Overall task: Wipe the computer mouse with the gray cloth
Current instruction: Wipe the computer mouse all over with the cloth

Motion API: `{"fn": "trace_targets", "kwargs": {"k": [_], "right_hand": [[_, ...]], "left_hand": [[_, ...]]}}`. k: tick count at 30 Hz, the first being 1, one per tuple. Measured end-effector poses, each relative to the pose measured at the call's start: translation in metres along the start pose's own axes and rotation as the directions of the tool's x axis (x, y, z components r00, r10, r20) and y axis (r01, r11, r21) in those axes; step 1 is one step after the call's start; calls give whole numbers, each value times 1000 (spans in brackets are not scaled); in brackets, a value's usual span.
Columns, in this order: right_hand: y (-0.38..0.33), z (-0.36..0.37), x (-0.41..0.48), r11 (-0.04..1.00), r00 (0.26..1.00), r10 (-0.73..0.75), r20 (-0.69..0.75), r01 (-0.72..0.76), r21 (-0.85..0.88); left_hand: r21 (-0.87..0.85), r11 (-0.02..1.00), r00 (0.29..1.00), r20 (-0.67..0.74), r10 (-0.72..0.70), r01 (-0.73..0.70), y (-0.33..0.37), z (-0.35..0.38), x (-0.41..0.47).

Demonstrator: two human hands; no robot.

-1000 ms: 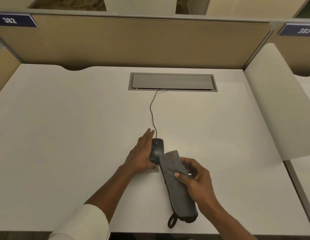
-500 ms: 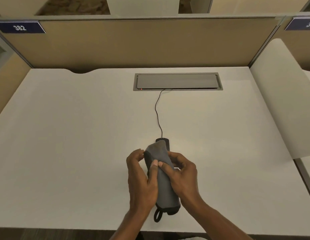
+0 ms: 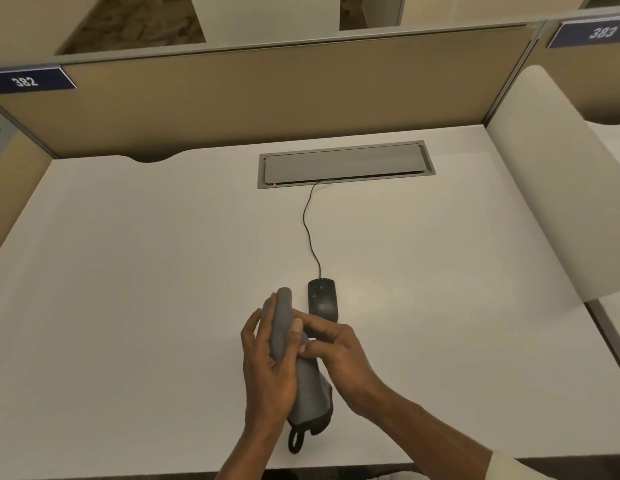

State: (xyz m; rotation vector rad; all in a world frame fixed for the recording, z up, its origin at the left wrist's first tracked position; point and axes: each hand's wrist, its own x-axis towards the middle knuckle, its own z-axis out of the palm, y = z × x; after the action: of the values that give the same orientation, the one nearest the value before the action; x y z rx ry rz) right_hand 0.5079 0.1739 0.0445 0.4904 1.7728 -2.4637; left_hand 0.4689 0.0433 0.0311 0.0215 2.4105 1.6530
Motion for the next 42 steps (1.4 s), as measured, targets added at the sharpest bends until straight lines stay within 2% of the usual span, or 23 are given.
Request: {"fn": "trace_targets", "kwargs": {"k": [4, 6, 7, 8, 10, 14, 20, 26, 30, 35, 39, 42], "right_hand": [[1, -23, 13, 998, 997, 31, 64, -28, -52], [3, -41, 25, 984, 999, -31, -23, 26, -176], [7, -52, 32, 952, 991, -91, -97, 59, -299], [10, -62, 39, 890, 974, -173, -149, 90, -448], [20, -82, 53, 716, 947, -295, -124, 133, -686], [30, -105, 77, 456, 979, -205, 12, 107, -884], [33, -115, 88, 317, 982, -141, 126, 165, -934], [31, -112, 88, 280, 982, -148, 119, 157, -947], [30, -109, 87, 258, 979, -166, 117, 157, -953], [32, -109, 86, 282, 979, -181, 94, 143, -949], [34, -109, 86, 269, 977, -188, 97, 146, -952], [35, -110, 86, 255, 977, -187, 98, 145, -956]], "left_hand": [[-5, 1000, 1000, 29, -9, 10, -10, 4, 15], [-8, 999, 998, 38, -49, 49, -11, 7, 29], [-4, 998, 997, 36, -70, 70, -10, 10, 37], [7, 997, 996, 33, -81, 81, -8, 12, 45], [55, 996, 996, 40, -78, 76, -5, 17, 64], [219, 976, 993, 116, -26, 0, -3, 30, 94], [450, 887, 965, 261, -15, -108, -13, 54, 111], [628, 738, 935, 355, 10, -246, -27, 59, 108], [666, 706, 936, 353, -16, -239, -24, 56, 86], [748, 623, 949, 313, -29, -228, -23, 58, 48], [747, 643, 965, 259, -49, -168, -15, 65, 66], [757, 626, 963, 268, -38, -186, -12, 67, 95]]}}
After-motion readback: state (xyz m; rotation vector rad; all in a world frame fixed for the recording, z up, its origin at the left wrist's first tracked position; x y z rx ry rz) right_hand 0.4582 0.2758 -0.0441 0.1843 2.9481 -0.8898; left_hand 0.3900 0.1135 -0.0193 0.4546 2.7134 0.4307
